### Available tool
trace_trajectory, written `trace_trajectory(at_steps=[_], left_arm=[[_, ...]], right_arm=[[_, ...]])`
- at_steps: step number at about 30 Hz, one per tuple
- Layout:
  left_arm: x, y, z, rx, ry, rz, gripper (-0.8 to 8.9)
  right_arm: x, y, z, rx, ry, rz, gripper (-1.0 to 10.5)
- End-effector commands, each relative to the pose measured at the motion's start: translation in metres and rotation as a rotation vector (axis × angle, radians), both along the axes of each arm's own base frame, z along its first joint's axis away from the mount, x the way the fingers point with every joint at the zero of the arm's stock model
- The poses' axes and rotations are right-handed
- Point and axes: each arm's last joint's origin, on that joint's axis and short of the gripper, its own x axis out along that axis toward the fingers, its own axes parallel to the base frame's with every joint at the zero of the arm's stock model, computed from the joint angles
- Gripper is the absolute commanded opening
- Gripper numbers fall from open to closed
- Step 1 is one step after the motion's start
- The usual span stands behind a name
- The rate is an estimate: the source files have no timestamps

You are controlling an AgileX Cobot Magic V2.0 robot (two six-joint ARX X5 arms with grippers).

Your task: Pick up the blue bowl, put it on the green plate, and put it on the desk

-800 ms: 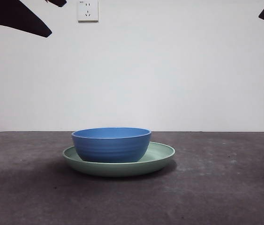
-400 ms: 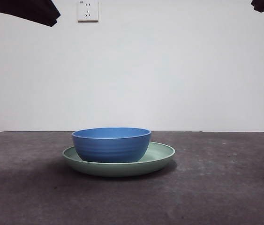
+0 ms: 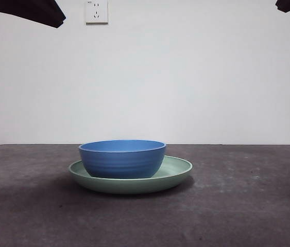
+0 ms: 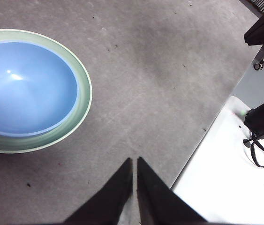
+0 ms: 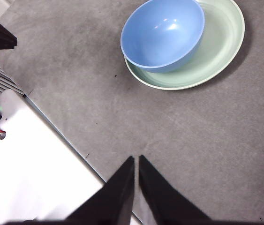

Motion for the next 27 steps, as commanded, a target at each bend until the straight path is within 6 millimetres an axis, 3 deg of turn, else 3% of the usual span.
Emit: trace_trajectory(at_steps=[1, 8, 12, 19, 22, 27], left_arm=[[0.001, -0.002, 0.002, -0.007, -0.008, -0.008, 0.15], [-0.002, 0.0, 0.004, -0.014, -0.022, -0.01, 0.14], [-0.003, 0.014, 0.016, 0.005, -0.229, 0.041, 0.14], [-0.008, 0.061, 0.038, -0.078, -0.666, 0.413, 0.15], [-0.018, 0.08, 0.031, -0.081, -0.804, 0.589, 0.15], [-0.031, 0.099, -0.003, -0.029, -0.887, 0.821, 0.15]], right_arm=[[0.001, 0.001, 0.003, 0.003, -0.018, 0.013, 0.1], [0.001, 0.001, 0.003, 0.003, -0.018, 0.013, 0.1], [0.001, 0.001, 0.003, 0.004, -0.018, 0.013, 0.1], [0.001, 0.002, 0.004, 0.005, -0.021, 0.013, 0.1], [0.001, 0.002, 0.004, 0.005, -0.021, 0.013, 0.1], [0.001, 0.002, 0.004, 0.005, -0.021, 0.013, 0.1]])
